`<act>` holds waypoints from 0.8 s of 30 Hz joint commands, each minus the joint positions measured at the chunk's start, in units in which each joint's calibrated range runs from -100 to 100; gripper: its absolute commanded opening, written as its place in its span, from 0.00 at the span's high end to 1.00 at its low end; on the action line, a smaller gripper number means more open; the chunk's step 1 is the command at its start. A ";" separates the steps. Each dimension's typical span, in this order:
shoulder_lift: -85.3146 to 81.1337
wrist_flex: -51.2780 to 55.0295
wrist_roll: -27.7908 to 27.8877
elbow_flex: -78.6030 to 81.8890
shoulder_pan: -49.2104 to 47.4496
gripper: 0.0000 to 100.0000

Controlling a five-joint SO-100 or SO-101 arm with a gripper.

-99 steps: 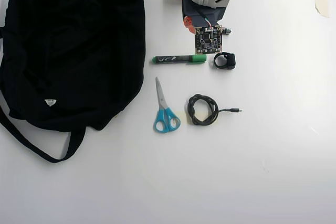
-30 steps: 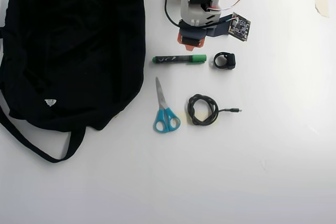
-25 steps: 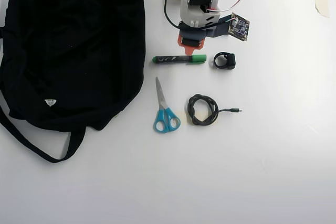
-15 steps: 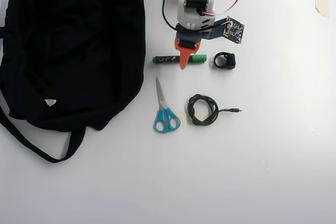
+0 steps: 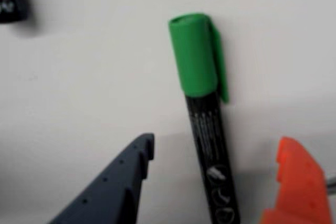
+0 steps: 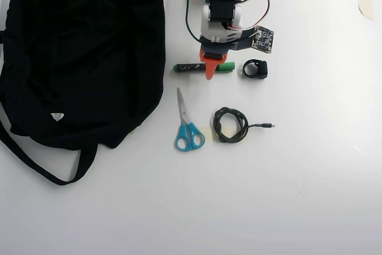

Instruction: Put the green marker into the black bag

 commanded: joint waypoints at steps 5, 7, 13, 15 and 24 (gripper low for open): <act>4.03 -0.10 3.05 -5.72 -0.14 0.69; 5.19 -0.02 3.15 -5.99 -0.14 0.69; 7.18 0.84 3.89 -6.26 -0.14 0.69; 7.18 1.45 3.89 -6.53 -0.07 0.69; 8.59 2.74 3.94 -6.79 0.90 0.69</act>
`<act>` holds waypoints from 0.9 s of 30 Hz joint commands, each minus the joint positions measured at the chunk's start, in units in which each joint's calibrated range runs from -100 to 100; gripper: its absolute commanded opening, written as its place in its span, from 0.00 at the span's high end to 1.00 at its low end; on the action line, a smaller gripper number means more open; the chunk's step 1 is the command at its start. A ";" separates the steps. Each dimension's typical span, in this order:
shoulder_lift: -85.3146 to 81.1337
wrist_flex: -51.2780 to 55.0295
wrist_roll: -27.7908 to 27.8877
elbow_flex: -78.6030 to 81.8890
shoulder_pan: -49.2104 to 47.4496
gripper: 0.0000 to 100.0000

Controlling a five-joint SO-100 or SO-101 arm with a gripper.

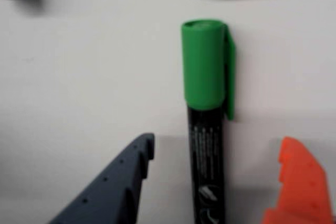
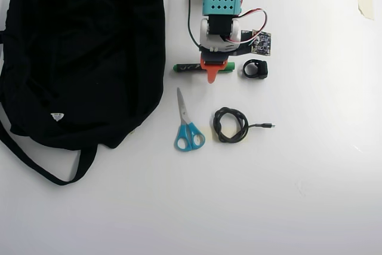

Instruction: Put the green marker into the black bag

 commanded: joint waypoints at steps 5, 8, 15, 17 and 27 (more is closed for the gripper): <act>2.36 0.16 1.53 -2.18 2.25 0.69; 2.45 0.07 1.53 -2.18 2.25 0.69; 2.53 -0.18 1.53 -2.18 3.00 0.69; 2.53 -0.18 1.53 -2.09 3.07 0.70; 2.61 -0.18 1.37 -1.82 3.60 0.70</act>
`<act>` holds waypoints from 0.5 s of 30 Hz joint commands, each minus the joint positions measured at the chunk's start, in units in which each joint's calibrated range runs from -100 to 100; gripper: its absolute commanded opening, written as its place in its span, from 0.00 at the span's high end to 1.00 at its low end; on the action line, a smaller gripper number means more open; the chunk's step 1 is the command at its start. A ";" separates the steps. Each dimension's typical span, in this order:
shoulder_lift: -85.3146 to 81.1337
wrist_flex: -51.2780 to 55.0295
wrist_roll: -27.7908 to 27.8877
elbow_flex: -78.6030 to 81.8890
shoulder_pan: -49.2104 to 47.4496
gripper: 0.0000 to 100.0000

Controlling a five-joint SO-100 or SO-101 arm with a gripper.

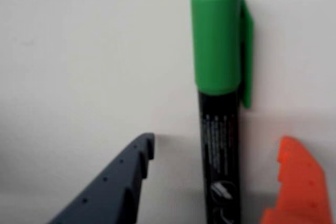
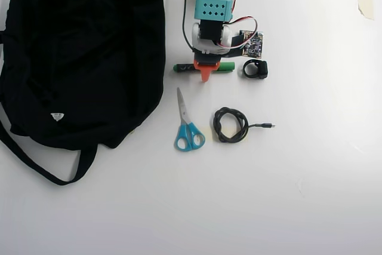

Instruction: Put the green marker into the black bag

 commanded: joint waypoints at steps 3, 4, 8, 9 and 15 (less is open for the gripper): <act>-0.29 -0.18 0.04 -1.30 0.88 0.71; -0.29 -0.18 -0.06 -1.21 1.03 0.73; -0.29 -0.10 -0.22 -1.12 1.26 0.81; -0.29 -0.10 -0.22 -1.12 1.26 0.82; -0.29 -0.10 -0.22 -1.12 1.26 0.86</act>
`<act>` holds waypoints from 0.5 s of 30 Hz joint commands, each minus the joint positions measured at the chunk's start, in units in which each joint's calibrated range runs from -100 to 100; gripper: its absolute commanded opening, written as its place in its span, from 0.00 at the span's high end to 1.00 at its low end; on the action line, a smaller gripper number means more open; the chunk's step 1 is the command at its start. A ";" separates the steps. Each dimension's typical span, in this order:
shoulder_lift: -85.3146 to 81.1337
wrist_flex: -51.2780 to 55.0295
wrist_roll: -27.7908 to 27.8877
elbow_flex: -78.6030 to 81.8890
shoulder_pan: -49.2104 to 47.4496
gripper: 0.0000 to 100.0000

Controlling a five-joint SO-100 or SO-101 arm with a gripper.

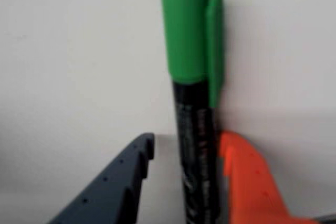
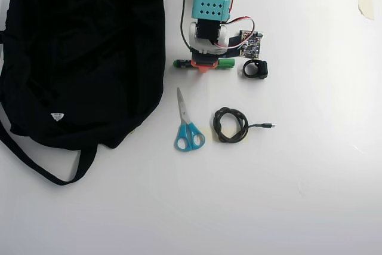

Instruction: Put the green marker into the black bag

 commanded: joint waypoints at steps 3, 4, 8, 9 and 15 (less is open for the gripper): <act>-0.29 0.16 -0.22 -0.97 0.23 0.90; -0.29 0.16 -0.27 -0.97 0.23 0.92; -0.29 0.16 -0.27 -0.97 0.23 0.97; -0.38 0.16 -0.33 -0.97 0.23 0.97; -0.38 0.16 -0.33 -1.59 0.23 0.98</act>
